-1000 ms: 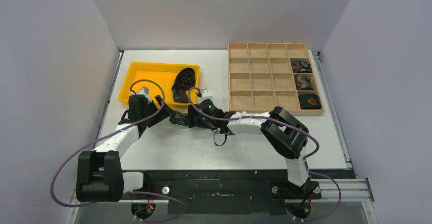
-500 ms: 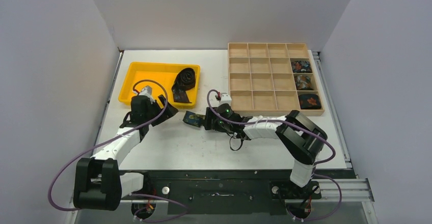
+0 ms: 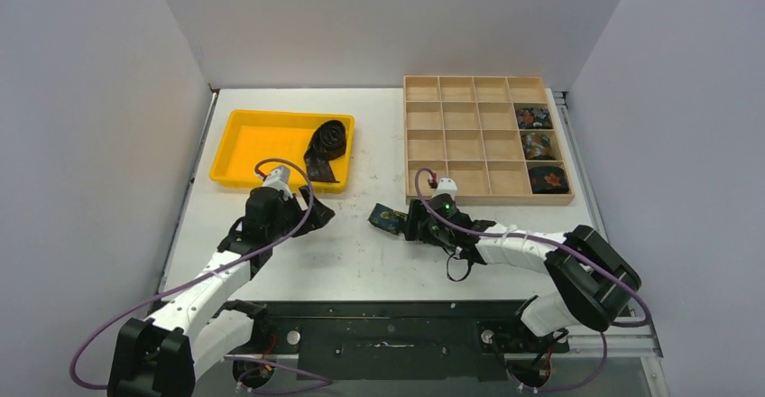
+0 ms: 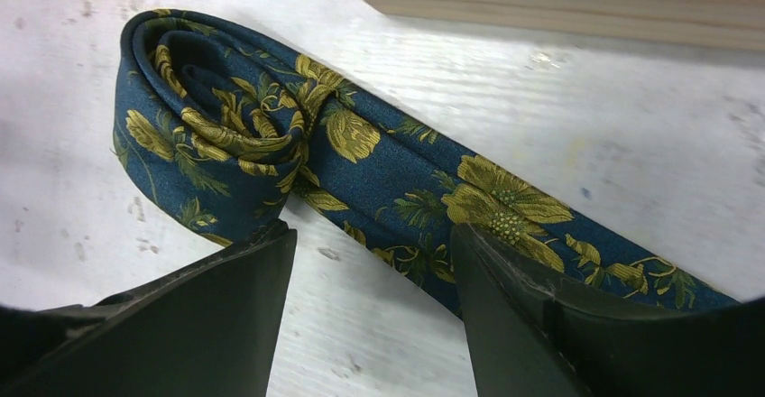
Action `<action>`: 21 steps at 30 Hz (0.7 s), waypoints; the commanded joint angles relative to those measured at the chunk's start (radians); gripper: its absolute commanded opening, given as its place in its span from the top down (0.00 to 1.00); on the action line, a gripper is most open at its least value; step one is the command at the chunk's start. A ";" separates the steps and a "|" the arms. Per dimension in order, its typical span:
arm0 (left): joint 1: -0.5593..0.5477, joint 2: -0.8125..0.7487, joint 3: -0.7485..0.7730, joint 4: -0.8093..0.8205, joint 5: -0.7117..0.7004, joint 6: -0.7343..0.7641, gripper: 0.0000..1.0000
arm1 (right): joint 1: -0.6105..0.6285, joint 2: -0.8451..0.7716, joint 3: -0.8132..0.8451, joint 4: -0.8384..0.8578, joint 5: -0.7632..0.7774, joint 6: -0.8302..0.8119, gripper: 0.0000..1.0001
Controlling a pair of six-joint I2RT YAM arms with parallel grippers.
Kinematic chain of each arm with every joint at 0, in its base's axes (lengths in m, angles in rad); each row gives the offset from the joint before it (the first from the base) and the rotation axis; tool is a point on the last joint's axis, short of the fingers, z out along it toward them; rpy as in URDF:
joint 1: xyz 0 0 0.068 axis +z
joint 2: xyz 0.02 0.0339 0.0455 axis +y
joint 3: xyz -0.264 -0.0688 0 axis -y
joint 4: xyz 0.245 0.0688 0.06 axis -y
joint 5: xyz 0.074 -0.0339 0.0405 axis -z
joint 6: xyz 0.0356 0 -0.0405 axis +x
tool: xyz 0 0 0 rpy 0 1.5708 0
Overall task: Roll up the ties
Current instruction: Move the tie to the center of the board.
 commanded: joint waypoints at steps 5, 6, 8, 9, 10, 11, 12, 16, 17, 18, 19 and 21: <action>-0.180 -0.033 -0.004 0.029 -0.114 -0.050 0.28 | -0.114 -0.151 -0.072 -0.202 0.002 -0.047 0.34; -0.194 -0.029 -0.002 0.027 -0.119 -0.051 0.29 | -0.127 -0.165 -0.079 -0.207 -0.001 -0.050 0.34; -0.216 -0.023 0.000 0.024 -0.130 -0.054 0.28 | -0.144 -0.189 -0.086 -0.218 -0.008 -0.056 0.34; -0.226 -0.023 -0.001 0.022 -0.134 -0.054 0.28 | -0.150 -0.196 -0.087 -0.224 -0.009 -0.058 0.34; -0.231 -0.023 -0.001 0.024 -0.139 -0.058 0.29 | -0.155 -0.206 -0.087 -0.228 -0.011 -0.059 0.33; -0.237 -0.024 -0.002 0.022 -0.143 -0.059 0.29 | -0.158 -0.214 -0.087 -0.232 -0.012 -0.061 0.33; -0.242 -0.023 -0.004 0.021 -0.144 -0.064 0.29 | -0.163 -0.221 -0.088 -0.235 -0.013 -0.061 0.32; -0.252 -0.029 -0.007 0.023 -0.148 -0.071 0.29 | -0.173 -0.247 -0.076 -0.258 -0.018 -0.068 0.31; -0.253 -0.032 -0.007 0.024 -0.149 -0.073 0.29 | -0.175 -0.252 -0.069 -0.266 -0.017 -0.072 0.31; -0.254 -0.034 -0.007 0.024 -0.149 -0.074 0.29 | -0.176 -0.258 -0.065 -0.273 -0.014 -0.075 0.30; -0.255 -0.038 -0.007 0.024 -0.150 -0.075 0.29 | -0.177 -0.263 -0.059 -0.281 -0.011 -0.078 0.30; -0.257 -0.044 -0.006 0.021 -0.151 -0.076 0.29 | -0.178 -0.279 -0.050 -0.294 -0.004 -0.081 0.29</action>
